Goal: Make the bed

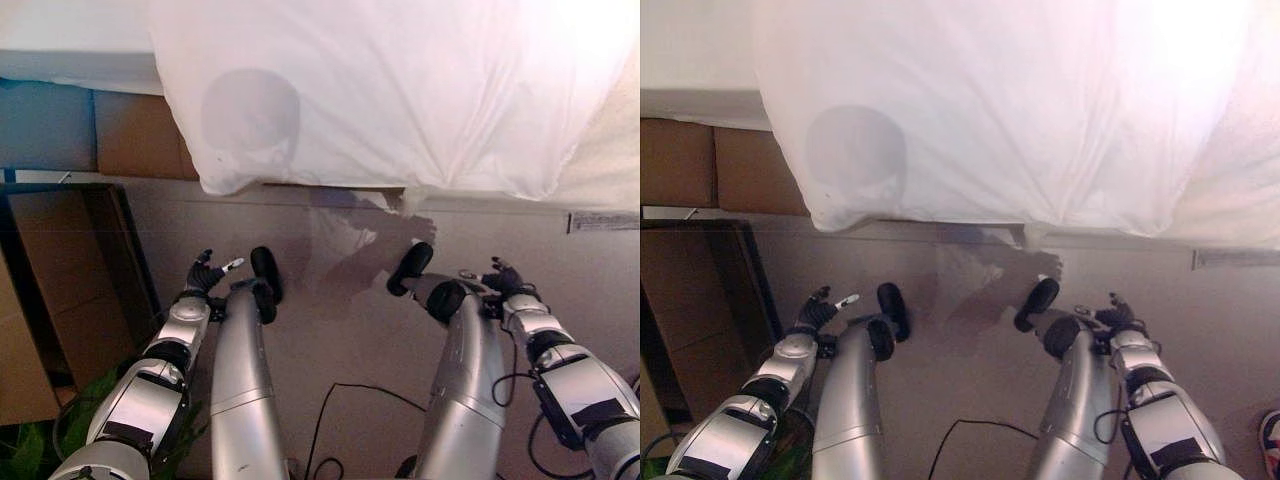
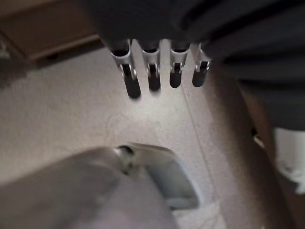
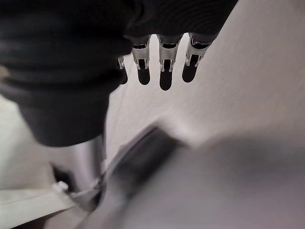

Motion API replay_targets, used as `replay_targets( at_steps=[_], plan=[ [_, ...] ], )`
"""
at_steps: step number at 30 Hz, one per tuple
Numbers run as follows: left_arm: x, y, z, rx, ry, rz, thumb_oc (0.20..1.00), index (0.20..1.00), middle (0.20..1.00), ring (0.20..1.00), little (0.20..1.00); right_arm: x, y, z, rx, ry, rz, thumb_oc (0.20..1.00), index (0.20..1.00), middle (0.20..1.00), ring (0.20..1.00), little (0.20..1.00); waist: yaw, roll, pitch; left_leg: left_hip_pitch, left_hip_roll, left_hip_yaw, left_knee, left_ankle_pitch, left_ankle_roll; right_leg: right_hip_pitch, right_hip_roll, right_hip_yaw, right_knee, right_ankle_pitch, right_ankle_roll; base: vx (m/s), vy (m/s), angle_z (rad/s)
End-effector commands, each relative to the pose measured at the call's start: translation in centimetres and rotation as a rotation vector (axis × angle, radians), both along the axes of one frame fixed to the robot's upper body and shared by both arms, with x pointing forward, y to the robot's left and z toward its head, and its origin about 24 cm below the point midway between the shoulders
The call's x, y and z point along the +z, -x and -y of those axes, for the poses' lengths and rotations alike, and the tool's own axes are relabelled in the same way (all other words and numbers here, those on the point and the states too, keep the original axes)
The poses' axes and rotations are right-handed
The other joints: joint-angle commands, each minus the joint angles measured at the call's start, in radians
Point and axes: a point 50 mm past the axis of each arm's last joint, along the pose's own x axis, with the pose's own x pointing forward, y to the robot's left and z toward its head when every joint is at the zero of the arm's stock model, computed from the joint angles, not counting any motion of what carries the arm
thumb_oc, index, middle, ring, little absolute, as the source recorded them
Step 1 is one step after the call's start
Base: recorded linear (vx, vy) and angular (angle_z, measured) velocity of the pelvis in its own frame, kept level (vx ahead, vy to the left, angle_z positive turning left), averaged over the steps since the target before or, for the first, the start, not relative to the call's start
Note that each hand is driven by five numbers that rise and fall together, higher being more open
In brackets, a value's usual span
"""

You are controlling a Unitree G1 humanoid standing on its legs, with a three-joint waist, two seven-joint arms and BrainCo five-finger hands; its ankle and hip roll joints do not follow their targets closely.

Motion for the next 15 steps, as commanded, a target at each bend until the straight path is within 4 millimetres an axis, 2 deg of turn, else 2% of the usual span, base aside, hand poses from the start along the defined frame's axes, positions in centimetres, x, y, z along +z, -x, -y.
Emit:
replay_targets(
  at_steps=[1, 2, 4, 6, 7, 8, 10, 11, 13, 15],
  plan=[
    [-6.8, 7.4, -2.3, 0.086, -0.001, -0.274, 1.0, 1.0, 1.0, 1.0, 1.0, -4.1, 5.9, 3.4, -0.071, 0.078, -0.218, 1.0, 1.0, 1.0, 1.0, 1.0, 0.009, 0.009, -0.017, 0.061, -0.071, 0.088, -0.091, 0.014, 0.082, 0.103, 0.027, -0.007, -0.116, 0.03, 0.097, -0.06, -0.012, -0.03],
    [-6.8, 7.4, -2.3, 0.086, -0.001, -0.275, 1.0, 1.0, 1.0, 1.0, 1.0, -4.1, 5.9, 3.4, -0.071, 0.078, -0.218, 1.0, 1.0, 1.0, 1.0, 1.0, 0.01, 0.009, -0.017, 0.062, -0.071, 0.088, -0.092, 0.015, 0.082, 0.105, 0.028, -0.008, -0.118, 0.03, 0.097, -0.08, -0.012, 0.0],
    [-7.8, 9.6, -3.6, 0.133, 0.01, -0.319, 1.0, 1.0, 1.0, 1.0, 1.0, -5.7, 8.9, 4.7, -0.103, 0.082, -0.313, 1.0, 1.0, 1.0, 1.0, 1.0, 0.009, 0.007, -0.017, 0.18, -0.077, 0.102, -0.212, 0.042, 0.08, 0.208, 0.043, -0.039, -0.216, 0.069, 0.118, -0.07, 0.014, 0.07],
    [-8.1, 10.2, -3.9, 0.142, 0.016, -0.332, 1.0, 1.0, 1.0, 1.0, 1.0, -6.0, 9.7, 5.1, -0.12, 0.083, -0.333, 1.0, 1.0, 1.0, 1.0, 1.0, 0.009, 0.008, -0.017, 0.213, -0.08, 0.104, -0.248, 0.057, 0.081, 0.244, 0.049, -0.055, -0.252, 0.086, 0.122, -0.05, 0.017, 0.06],
    [-8.5, 11.6, -4.8, 0.171, 0.002, -0.36, 1.0, 1.0, 1.0, 1.0, 1.0, -6.5, 11.0, 5.7, -0.152, 0.076, -0.353, 1.0, 1.0, 1.0, 1.0, 1.0, 0.009, 0.005, -0.017, 0.304, -0.084, 0.105, -0.32, 0.075, 0.078, 0.325, 0.063, -0.075, -0.312, 0.11, 0.136, 0.0, 0.0, 0.0],
    [-8.5, 12.1, -5.2, 0.185, -0.018, -0.363, 1.0, 1.0, 1.0, 1.0, 1.0, -6.7, 11.7, 6.0, -0.179, 0.073, -0.358, 1.0, 1.0, 1.0, 1.0, 1.0, 0.009, 0.001, -0.017, 0.358, -0.085, 0.107, -0.351, 0.079, 0.074, 0.377, 0.069, -0.08, -0.34, 0.118, 0.145, -0.03, 0.023, -0.04],
    [-8.5, 12.3, -5.4, 0.197, -0.026, -0.354, 1.0, 1.0, 1.0, 1.0, 1.0, -6.7, 11.8, 6.1, -0.193, 0.08, -0.351, 1.0, 1.0, 1.0, 1.0, 1.0, 0.01, 0.0, -0.017, 0.411, -0.086, 0.108, -0.389, 0.093, 0.071, 0.432, 0.076, -0.092, -0.38, 0.132, 0.147, 0.01, 0.014, -0.07],
    [-8.6, 12.8, -5.4, 0.275, 0.01, -0.291, 1.0, 1.0, 1.0, 1.0, 1.0, -6.5, 11.9, 6.3, -0.213, 0.105, -0.317, 1.0, 1.0, 1.0, 1.0, 1.0, 0.014, -0.001, -0.017, 0.521, -0.088, 0.109, -0.449, 0.107, 0.066, 0.544, 0.086, -0.098, -0.437, 0.153, 0.159, 0.07, 0.027, -0.06],
    [-8.0, 13.1, -5.8, 0.417, 0.054, -0.155, 1.0, 1.0, 1.0, 1.0, 1.0, -5.8, 11.2, 6.0, -0.261, 0.104, -0.184, 1.0, 1.0, 1.0, 1.0, 1.0, 0.017, 0.001, -0.017, 0.658, -0.092, 0.102, -0.53, 0.131, 0.053, 0.684, 0.101, -0.119, -0.515, 0.172, 0.172, 0.13, 0.019, -0.11],
    [-6.1, 12.4, -6.1, 0.55, 0.121, 0.079, 1.0, 1.0, 1.0, 1.0, 1.0, -4.4, 10.1, 5.8, -0.343, 0.07, 0.012, 1.0, 1.0, 1.0, 1.0, 1.0, 0.026, 0.003, -0.017, 0.781, -0.092, 0.098, -0.604, 0.155, 0.039, 0.822, 0.116, -0.136, -0.596, 0.185, 0.183, 0.17, -0.014, -0.15]
  ],
)
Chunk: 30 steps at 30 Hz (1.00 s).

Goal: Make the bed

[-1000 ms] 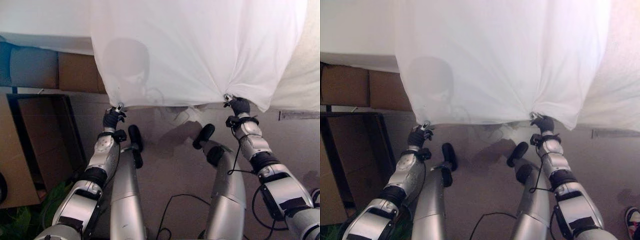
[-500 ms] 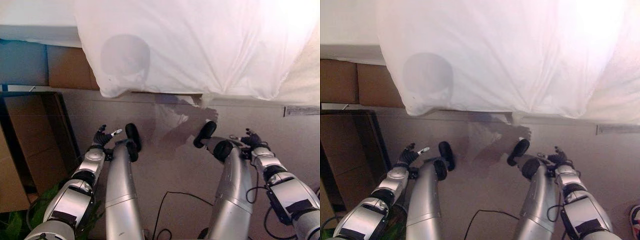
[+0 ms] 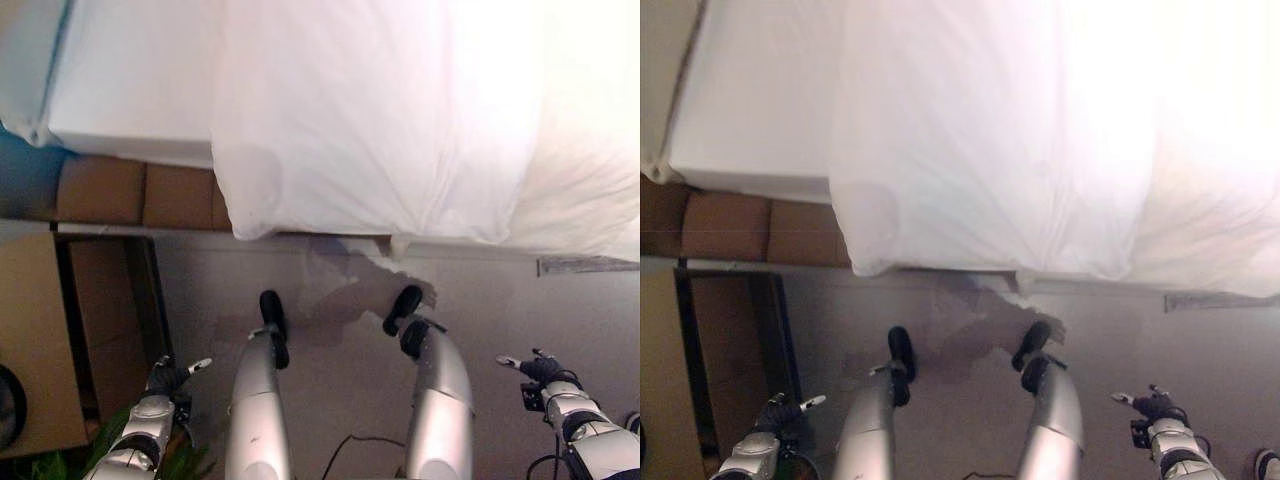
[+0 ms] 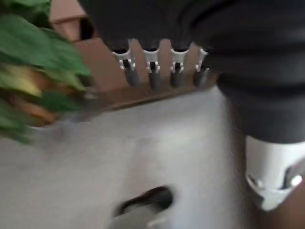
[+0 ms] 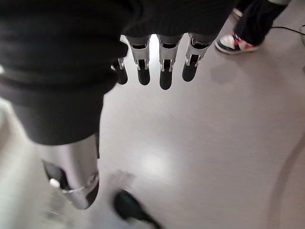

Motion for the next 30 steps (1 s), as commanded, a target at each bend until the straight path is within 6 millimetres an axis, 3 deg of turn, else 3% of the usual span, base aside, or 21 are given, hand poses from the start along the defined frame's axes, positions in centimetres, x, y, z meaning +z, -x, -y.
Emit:
replay_targets(
  at_steps=[1, 4, 6, 7, 8, 10, 11, 12, 14, 15, 17, 19, 20, 23, 24, 25, 26, 30],
  plan=[
    [3.7, -0.5, -2.4, 0.245, -0.084, 0.315, 1.0, 1.0, 1.0, 1.0, 1.0, 3.3, -1.3, 1.1, -0.135, 0.075, 0.302, 1.0, 1.0, 1.0, 1.0, 1.0, 0.028, 0.002, 0.006, 0.082, -0.035, -0.015, -0.064, 0.028, 0.04, 0.153, 0.022, -0.033, -0.101, 0.033, 0.081, 0.18, -0.012, -0.11],
    [8.8, -1.5, -2.3, 0.26, -0.065, 0.695, 1.0, 1.0, 1.0, 1.0, 1.0, 6.3, -2.6, -0.8, -0.04, 0.063, 0.559, 1.0, 1.0, 1.0, 1.0, 1.0, 0.041, 0.009, -0.061, 0.213, -0.035, -0.016, -0.165, 0.065, 0.024, 0.308, 0.056, -0.072, -0.208, 0.05, 0.092, 0.21, -0.002, -0.01],
    [10.9, -1.5, -1.9, 0.24, -0.051, 0.834, 1.0, 1.0, 1.0, 1.0, 1.0, 7.4, -2.8, -1.9, -0.015, 0.022, 0.667, 1.0, 1.0, 1.0, 1.0, 1.0, 0.049, 0.014, -0.112, 0.26, -0.04, -0.003, -0.211, 0.098, 0.028, 0.368, 0.065, -0.113, -0.26, 0.075, 0.086, 0.15, 0.016, 0.03],
    [12.6, -1.7, -1.4, 0.2, -0.04, 0.92, 1.0, 1.0, 1.0, 1.0, 1.0, 9.3, -3.5, -3.2, 0.056, -0.004, 0.773, 1.0, 1.0, 1.0, 1.0, 1.0, 0.048, 0.017, -0.139, 0.296, -0.038, -0.01, -0.231, 0.087, 0.013, 0.402, 0.077, -0.105, -0.277, 0.065, 0.104, 0.1, 0.02, 0.07],
    [13.3, -1.8, -1.1, 0.184, -0.024, 0.968, 1.0, 1.0, 1.0, 1.0, 1.0, 9.6, -3.3, -3.5, 0.064, -0.017, 0.809, 1.0, 1.0, 1.0, 1.0, 1.0, 0.05, 0.015, -0.163, 0.308, -0.041, 0.001, -0.244, 0.106, 0.022, 0.422, 0.074, -0.131, -0.297, 0.084, 0.094, 0.16, 0.005, 0.05],
    [15.7, -2.9, 0.4, 0.035, 0.029, 1.08, 1.0, 1.0, 1.0, 1.0, 1.0, 10.8, -4.0, -4.9, 0.142, -0.083, 0.894, 1.0, 1.0, 1.0, 1.0, 1.0, 0.05, 0.016, -0.206, 0.343, -0.042, 0.003, -0.265, 0.107, 0.021, 0.455, 0.079, -0.14, -0.314, 0.085, 0.097, 0.1, 0.009, 0.05],
    [15.7, -2.9, 0.4, 0.035, 0.03, 1.079, 1.0, 1.0, 1.0, 1.0, 1.0, 10.8, -3.9, -4.9, 0.142, -0.084, 0.893, 1.0, 1.0, 1.0, 1.0, 1.0, 0.05, 0.016, -0.206, 0.345, -0.042, 0.003, -0.266, 0.108, 0.021, 0.457, 0.079, -0.14, -0.315, 0.085, 0.098, 0.16, 0.022, 0.09],
    [17.3, -3.6, 1.5, -0.123, 0.04, 1.126, 1.0, 1.0, 1.0, 1.0, 1.0, 12.1, -4.5, -6.2, 0.243, -0.127, 0.954, 1.0, 1.0, 1.0, 1.0, 1.0, 0.049, 0.018, -0.247, 0.374, -0.042, 0.006, -0.279, 0.103, 0.019, 0.484, 0.085, -0.14, -0.328, 0.083, 0.1, 0.17, 0.026, 0.05],
    [17.7, -3.8, 2.2, -0.194, 0.071, 1.133, 1.0, 1.0, 1.0, 1.0, 1.0, 12.6, -4.8, -7.1, 0.313, -0.148, 0.968, 1.0, 1.0, 1.0, 1.0, 1.0, 0.05, 0.018, -0.267, 0.389, -0.043, 0.01, -0.286, 0.101, 0.019, 0.498, 0.086, -0.141, -0.334, 0.081, 0.102, 0.17, 0.025, -0.01],
    [17.9, -4.8, 3.9, -0.343, 0.16, 1.133, 1.0, 1.0, 1.0, 1.0, 1.0, 13.0, -5.6, -9.0, 0.439, -0.213, 0.961, 1.0, 1.0, 1.0, 1.0, 1.0, 0.048, 0.017, -0.296, 0.414, -0.045, 0.013, -0.292, 0.093, 0.021, 0.516, 0.088, -0.139, -0.339, 0.077, 0.102, 0.15, 0.024, -0.03],
    [17.9, -5.6, 5.8, -0.489, 0.209, 1.1, 1.0, 1.0, 1.0, 1.0, 1.0, 13.1, -6.1, -10.9, 0.55, -0.31, 0.954, 1.0, 1.0, 1.0, 1.0, 1.0, 0.046, 0.017, -0.321, 0.434, -0.049, 0.016, -0.301, 0.085, 0.024, 0.531, 0.094, -0.132, -0.35, 0.075, 0.104, 0.16, 0.021, -0.04],
    [17.7, -6.0, 6.5, -0.539, 0.227, 1.079, 1.0, 1.0, 1.0, 1.0, 1.0, 12.7, -6.4, -11.5, 0.561, -0.354, 0.94, 1.0, 1.0, 1.0, 1.0, 1.0, 0.044, 0.017, -0.327, 0.441, -0.05, 0.016, -0.304, 0.083, 0.024, 0.533, 0.094, -0.128, -0.35, 0.074, 0.103, 0.09, 0.02, -0.04],
    [17.6, -6.7, 7.9, -0.644, 0.249, 1.037, 1.0, 1.0, 1.0, 1.0, 1.0, 13.1, -7.1, -13.6, 0.664, -0.428, 0.932, 1.0, 1.0, 1.0, 1.0, 1.0, 0.041, 0.018, -0.327, 0.436, -0.054, 0.017, -0.298, 0.076, 0.028, 0.522, 0.092, -0.114, -0.344, 0.075, 0.104, 0.07, 0.027, -0.04],
    [17.6, -7.4, 8.9, -0.696, 0.274, 1.024, 1.0, 1.0, 1.0, 1.0, 1.0, 13.0, -7.6, -14.7, 0.715, -0.463, 0.908, 1.0, 1.0, 1.0, 1.0, 1.0, 0.041, 0.016, -0.319, 0.42, -0.056, 0.014, -0.288, 0.072, 0.031, 0.503, 0.09, -0.105, -0.334, 0.075, 0.104, -0.13, 0.008, -0.12],
    [19.0, -10.2, 13.0, -0.826, 0.297, 1.026, 1.0, 1.0, 1.0, 1.0, 1.0, 14.7, -10.0, -17.9, 0.823, -0.481, 0.908, 1.0, 1.0, 1.0, 1.0, 1.0, 0.032, 0.018, -0.243, 0.307, -0.063, -0.017, -0.218, 0.07, 0.042, 0.389, 0.079, -0.061, -0.27, 0.078, 0.095, -0.32, 0.003, -0.19],
    [19.0, -10.3, 13.0, -0.826, 0.296, 1.027, 1.0, 1.0, 1.0, 1.0, 1.0, 14.7, -10.1, -17.9, 0.823, -0.481, 0.91, 1.0, 1.0, 1.0, 1.0, 1.0, 0.032, 0.018, -0.244, 0.303, -0.063, -0.017, -0.215, 0.069, 0.042, 0.384, 0.078, -0.06, -0.267, 0.077, 0.095, -0.5, 0.015, -0.12],
    [19.9, -11.8, 15.0, -0.854, 0.314, 1.042, 1.0, 1.0, 1.0, 1.0, 1.0, 16.1, -11.5, -19.6, 0.833, -0.513, 0.94, 1.0, 1.0, 1.0, 1.0, 1.0, 0.029, 0.031, -0.178, 0.239, -0.063, -0.039, -0.158, 0.044, 0.041, 0.313, 0.071, -0.021, -0.209, 0.053, 0.098, -0.26, 0.029, 0.03],
    [22.7, -14.1, 18.5, -0.894, 0.348, 1.101, 1.0, 1.0, 1.0, 1.0, 1.0, 19.3, -13.9, -21.9, 0.856, -0.508, 1.008, 1.0, 1.0, 1.0, 1.0, 1.0, 0.021, 0.038, -0.078, 0.088, -0.072, -0.044, -0.06, 0.027, 0.053, 0.146, 0.041, 0.02, -0.107, 0.039, 0.088, -0.27, 0.018, -0.05]
  ],
)
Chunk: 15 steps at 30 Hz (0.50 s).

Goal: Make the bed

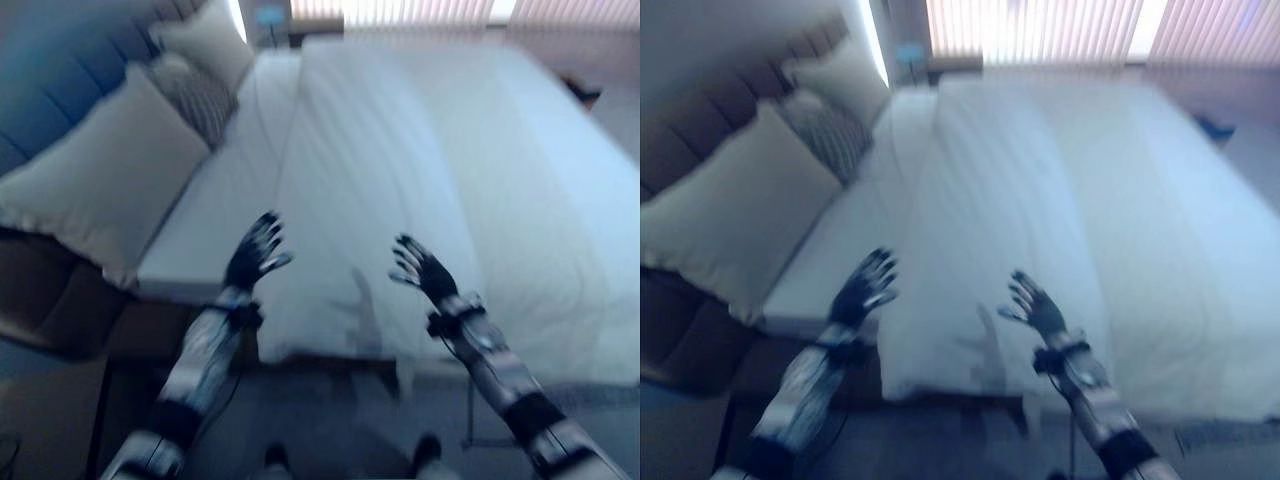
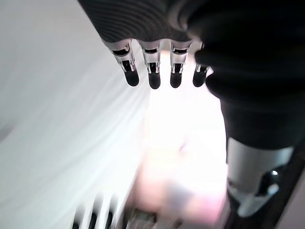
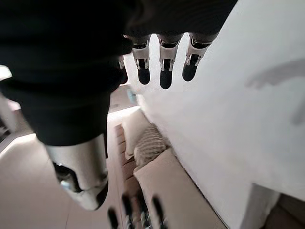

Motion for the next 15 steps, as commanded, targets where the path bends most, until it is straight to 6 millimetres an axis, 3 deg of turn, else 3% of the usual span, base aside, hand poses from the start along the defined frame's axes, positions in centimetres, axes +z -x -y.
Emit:
replay_targets(
  at_steps=[1, 2, 4, 5, 7, 8, 10, 11, 15],
  plan=[
    [4.1, -0.8, 0.4, 0.021, 0.053, 0.15, 1.0, 1.0, 1.0, 1.0, 1.0, 4.5, -1.1, -0.7, -0.003, -0.045, 0.155, 1.0, 1.0, 1.0, 1.0, 1.0, 0.0, -0.006, 0.095, -0.05, -0.039, -0.018, 0.042, -0.023, 0.049, -0.019, -0.01, 0.031, 0.102, -0.091, 0.077, -0.23, 0.003, -0.03],
    [5.4, -1.3, 1.7, -0.003, 0.076, 0.175, 1.0, 1.0, 1.0, 1.0, 1.0, 6.2, -1.8, -1.0, -0.018, -0.034, 0.199, 1.0, 1.0, 1.0, 1.0, 1.0, -0.004, -0.006, 0.126, -0.125, -0.035, -0.017, 0.103, -0.031, 0.053, -0.086, -0.023, 0.045, 0.148, -0.101, 0.069, -0.19, -0.002, 0.06],
    [5.9, -1.6, 2.4, -0.023, 0.087, 0.179, 1.0, 1.0, 1.0, 1.0, 1.0, 7.1, -2.3, -1.3, -0.015, -0.021, 0.22, 1.0, 1.0, 1.0, 1.0, 1.0, -0.006, -0.005, 0.14, -0.171, -0.036, -0.015, 0.138, -0.039, 0.056, -0.135, -0.031, 0.057, 0.186, -0.109, 0.066, -0.19, 0.006, 0.09],
    [7.0, -2.2, 4.2, -0.075, 0.116, 0.176, 1.0, 1.0, 1.0, 1.0, 1.0, 9.3, -3.2, -2.0, -0.016, -0.009, 0.264, 1.0, 1.0, 1.0, 1.0, 1.0, -0.011, -0.001, 0.175, -0.267, -0.038, -0.018, 0.216, -0.056, 0.063, -0.229, -0.044, 0.079, 0.265, -0.124, 0.057, -0.19, 0.02, 0.11],
    [7.6, -2.5, 4.4, -0.076, 0.125, 0.18, 1.0, 1.0, 1.0, 1.0, 1.0, 10.1, -3.5, -2.1, -0.016, 0.005, 0.281, 1.0, 1.0, 1.0, 1.0, 1.0, -0.011, -0.002, 0.179, -0.313, -0.037, -0.017, 0.252, -0.065, 0.065, -0.275, -0.048, 0.091, 0.3, -0.134, 0.053, -0.15, 0.011, 0.08],
    [8.4, -3.1, 5.0, -0.078, 0.155, 0.171, 1.0, 1.0, 1.0, 1.0, 1.0, 11.7, -4.0, -3.0, -0.003, 0.031, 0.315, 1.0, 1.0, 1.0, 1.0, 1.0, -0.012, -0.003, 0.181, -0.402, -0.04, -0.025, 0.324, -0.083, 0.073, -0.37, -0.053, 0.116, 0.371, -0.15, 0.045, -0.07, -0.006, 0.04],
    [8.9, -3.4, 5.3, -0.087, 0.159, 0.172, 1.0, 1.0, 1.0, 1.0, 1.0, 12.6, -4.2, -3.3, 0.0, 0.045, 0.338, 1.0, 1.0, 1.0, 1.0, 1.0, -0.013, -0.006, 0.181, -0.456, -0.039, -0.029, 0.367, -0.097, 0.076, -0.428, -0.057, 0.136, 0.409, -0.161, 0.043, -0.08, -0.033, 0.0],
    [9.5, -3.7, 5.5, -0.087, 0.183, 0.166, 1.0, 1.0, 1.0, 1.0, 1.0, 14.0, -4.4, -3.6, 0.0, 0.024, 0.368, 1.0, 1.0, 1.0, 1.0, 1.0, -0.011, -0.011, 0.181, -0.548, -0.038, -0.033, 0.444, -0.115, 0.078, -0.504, -0.063, 0.152, 0.469, -0.179, 0.034, -0.07, -0.048, -0.05],
    [11.1, -4.4, 5.5, -0.068, 0.156, 0.192, 1.0, 1.0, 1.0, 1.0, 1.0, 16.0, -4.7, -3.6, -0.008, 0.034, 0.42, 1.0, 1.0, 1.0, 1.0, 1.0, -0.009, -0.015, 0.181, -0.683, -0.028, -0.045, 0.557, -0.144, 0.076, -0.627, -0.078, 0.19, 0.584, -0.23, 0.014, -0.03, -0.05, 0.0]
  ],
)
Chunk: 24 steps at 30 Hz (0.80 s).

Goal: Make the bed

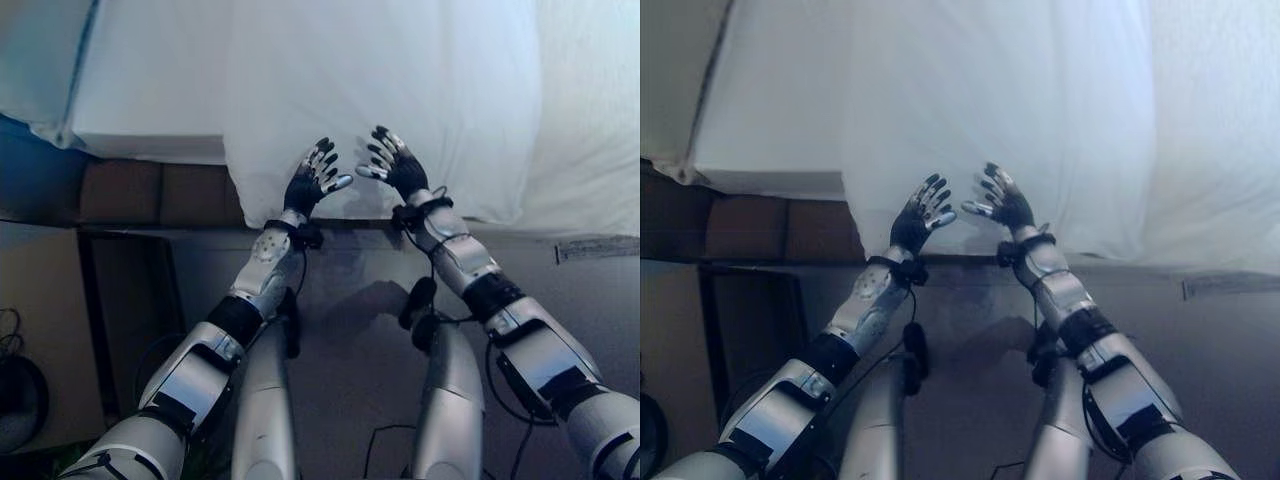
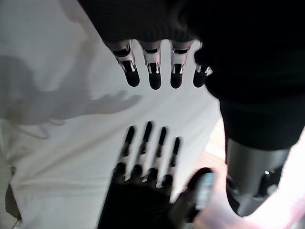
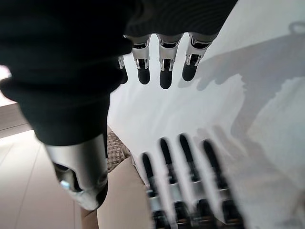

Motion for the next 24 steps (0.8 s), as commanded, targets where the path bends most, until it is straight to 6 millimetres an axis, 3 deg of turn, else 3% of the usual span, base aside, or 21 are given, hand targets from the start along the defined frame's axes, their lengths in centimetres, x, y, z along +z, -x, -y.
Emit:
replay_targets(
  at_steps=[1, 2, 3, 4, 7, 8, 9, 11, 12, 13, 14, 15, 16, 18, 19, 21, 22, 23, 24],
  plan=[
    [3.8, -0.1, 0.9, -0.019, 0.035, 0.119, 1.0, 1.0, 1.0, 1.0, 1.0, 3.2, 0.4, -0.4, 0.017, -0.043, 0.126, 1.0, 1.0, 1.0, 1.0, 1.0, 0.014, -0.006, -0.029, -0.06, -0.044, 0.05, 0.03, -0.025, 0.052, -0.024, 0.011, 0.059, 0.101, -0.119, 0.084, 0.01, -0.008, 0.17],
    [5.3, -0.6, 0.2, 0.034, -0.035, 0.169, 1.0, 1.0, 1.0, 1.0, 1.0, 4.5, 0.2, 0.1, -0.012, -0.039, 0.155, 1.0, 1.0, 1.0, 1.0, 1.0, 0.017, -0.006, -0.029, -0.121, -0.034, 0.041, 0.098, -0.047, 0.057, -0.078, 0.003, 0.075, 0.169, -0.147, 0.076, 0.01, -0.008, 0.12],
    [5.4, -0.6, 0.2, 0.035, -0.035, 0.172, 1.0, 1.0, 1.0, 1.0, 1.0, 4.6, 0.1, 0.1, -0.012, -0.039, 0.158, 1.0, 1.0, 1.0, 1.0, 1.0, 0.017, -0.007, -0.029, -0.127, -0.033, 0.041, 0.104, -0.049, 0.057, -0.085, 0.003, 0.077, 0.174, -0.149, 0.075, 0.03, -0.018, 0.03],
    [6.9, -1.1, -1.1, 0.111, -0.114, 0.223, 1.0, 1.0, 1.0, 1.0, 1.0, 6.1, -0.2, 0.9, -0.057, 0.009, 0.192, 1.0, 1.0, 1.0, 1.0, 1.0, 0.02, -0.012, -0.029, -0.178, -0.026, 0.023, 0.167, -0.072, 0.061, -0.136, -0.002, 0.094, 0.238, -0.178, 0.067, 0.03, -0.018, -0.02],
    [8.3, -1.6, -2.7, 0.181, -0.147, 0.253, 1.0, 1.0, 1.0, 1.0, 1.0, 7.4, -0.5, 1.8, -0.103, 0.049, 0.215, 1.0, 1.0, 1.0, 1.0, 1.0, 0.023, -0.015, -0.029, -0.233, -0.016, 0.011, 0.239, -0.096, 0.065, -0.192, -0.012, 0.111, 0.311, -0.214, 0.056, 0.06, -0.009, -0.03],
    [9.0, -1.8, -4.8, 0.255, -0.167, 0.266, 1.0, 1.0, 1.0, 1.0, 1.0, 8.3, -0.5, 2.9, -0.146, 0.037, 0.234, 1.0, 1.0, 1.0, 1.0, 1.0, 0.028, -0.015, -0.029, -0.262, -0.013, 0.001, 0.291, -0.118, 0.071, -0.227, -0.014, 0.12, 0.362, -0.24, 0.053, 0.06, 0.001, 0.02],
    [9.1, -1.8, -4.9, 0.256, -0.167, 0.267, 1.0, 1.0, 1.0, 1.0, 1.0, 8.3, -0.5, 2.9, -0.145, 0.036, 0.235, 1.0, 1.0, 1.0, 1.0, 1.0, 0.028, -0.016, -0.029, -0.266, -0.012, 0.0, 0.296, -0.121, 0.071, -0.232, -0.015, 0.122, 0.367, -0.242, 0.053, 0.08, 0.006, 0.02],
    [9.8, -2.0, -7.7, 0.363, -0.159, 0.269, 1.0, 1.0, 1.0, 1.0, 1.0, 9.0, -0.6, 3.8, -0.179, 0.042, 0.249, 1.0, 1.0, 1.0, 1.0, 1.0, 0.031, -0.018, -0.029, -0.291, -0.011, -0.006, 0.338, -0.141, 0.076, -0.262, -0.015, 0.13, 0.408, -0.261, 0.051, 0.07, 0.016, 0.03],
    [10.0, -2.2, -11.0, 0.489, -0.143, 0.237, 1.0, 1.0, 1.0, 1.0, 1.0, 8.9, -1.0, 5.6, -0.246, 0.043, 0.226, 1.0, 1.0, 1.0, 1.0, 1.0, 0.034, -0.02, -0.029, -0.309, -0.01, -0.009, 0.368, -0.153, 0.078, -0.281, -0.015, 0.132, 0.441, -0.278, 0.049, 0.07, 0.013, 0.01],
    [10.1, -2.2, -11.0, 0.489, -0.142, 0.238, 1.0, 1.0, 1.0, 1.0, 1.0, 9.0, -1.0, 5.6, -0.245, 0.043, 0.227, 1.0, 1.0, 1.0, 1.0, 1.0, 0.034, -0.021, -0.029, -0.311, -0.01, -0.009, 0.37, -0.155, 0.077, -0.284, -0.016, 0.133, 0.443, -0.28, 0.049, 0.08, 0.007, -0.02],
    [10.3, -1.9, -13.0, 0.558, -0.086, 0.233, 1.0, 1.0, 1.0, 1.0, 1.0, 8.6, -1.2, 7.2, -0.303, 0.028, 0.203, 1.0, 1.0, 1.0, 1.0, 1.0, 0.035, -0.022, -0.029, -0.33, -0.015, -0.011, 0.398, -0.164, 0.078, -0.305, -0.017, 0.141, 0.474, -0.293, 0.048, 0.04, 0.003, -0.02],
    [10.3, -1.9, -13.0, 0.558, -0.086, 0.233, 1.0, 1.0, 1.0, 1.0, 1.0, 8.6, -1.2, 7.2, -0.303, 0.028, 0.203, 1.0, 1.0, 1.0, 1.0, 1.0, 0.035, -0.023, -0.029, -0.33, -0.015, -0.011, 0.398, -0.164, 0.078, -0.306, -0.017, 0.142, 0.475, -0.294, 0.048, 0.06, -0.001, -0.01],
    [10.1, -1.4, -16.0, 0.677, -0.053, 0.213, 1.0, 1.0, 1.0, 1.0, 1.0, 7.8, -1.3, 10.2, -0.41, -0.017, 0.16, 1.0, 1.0, 1.0, 1.0, 1.0, 0.038, -0.024, -0.029, -0.344, -0.021, -0.011, 0.42, -0.174, 0.081, -0.323, -0.019, 0.15, 0.5, -0.309, 0.045, 0.03, -0.005, 0.02],
    [9.9, -1.2, -16.9, 0.706, -0.062, 0.202, 1.0, 1.0, 1.0, 1.0, 1.0, 7.2, -1.4, 11.4, -0.455, -0.018, 0.136, 1.0, 1.0, 1.0, 1.0, 1.0, 0.037, -0.023, -0.029, -0.354, -0.023, -0.012, 0.434, -0.181, 0.082, -0.333, -0.021, 0.153, 0.514, -0.316, 0.044, 0.04, -0.003, 0.04],
    [9.3, -0.8, -18.8, 0.8, -0.115, 0.177, 1.0, 1.0, 1.0, 1.0, 1.0, 5.6, -1.3, 14.2, -0.569, -0.014, 0.067, 1.0, 1.0, 1.0, 1.0, 1.0, 0.038, -0.023, -0.029, -0.363, -0.027, -0.012, 0.447, -0.186, 0.083, -0.342, -0.024, 0.153, 0.526, -0.323, 0.043, 0.04, 0.002, 0.08],
    [9.0, -0.6, -19.3, 0.819, -0.122, 0.175, 1.0, 1.0, 1.0, 1.0, 1.0, 5.0, -1.2, 15.0, -0.6, -0.016, 0.051, 1.0, 1.0, 1.0, 1.0, 1.0, 0.038, -0.022, -0.029, -0.37, -0.027, -0.012, 0.455, -0.19, 0.083, -0.348, -0.025, 0.155, 0.534, -0.327, 0.042, 0.03, 0.008, 0.05],
    [7.9, -0.1, -20.9, 0.864, -0.139, 0.141, 1.0, 1.0, 1.0, 1.0, 1.0, 3.8, -0.6, 17.7, -0.685, -0.029, 0.004, 1.0, 1.0, 1.0, 1.0, 1.0, 0.039, -0.02, -0.029, -0.378, -0.029, -0.014, 0.464, -0.193, 0.086, -0.356, -0.025, 0.157, 0.541, -0.333, 0.041, 0.0, 0.0, 0.0],
    [7.9, -0.1, -21.0, 0.863, -0.139, 0.14, 1.0, 1.0, 1.0, 1.0, 1.0, 3.7, -0.6, 17.7, -0.684, -0.028, 0.004, 1.0, 1.0, 1.0, 1.0, 1.0, 0.039, -0.02, -0.029, -0.378, -0.029, -0.014, 0.466, -0.194, 0.086, -0.355, -0.025, 0.157, 0.542, -0.334, 0.041, 0.03, 0.002, 0.04],
    [7.2, 0.6, -22.5, 0.912, -0.17, 0.119, 1.0, 1.0, 1.0, 1.0, 1.0, 2.8, 0.0, 19.6, -0.746, -0.015, -0.032, 1.0, 1.0, 1.0, 1.0, 1.0, 0.042, -0.019, -0.029, -0.386, -0.032, -0.017, 0.476, -0.196, 0.088, -0.363, -0.024, 0.161, 0.551, -0.338, 0.041, 0.02, -0.003, 0.06]
  ],
)
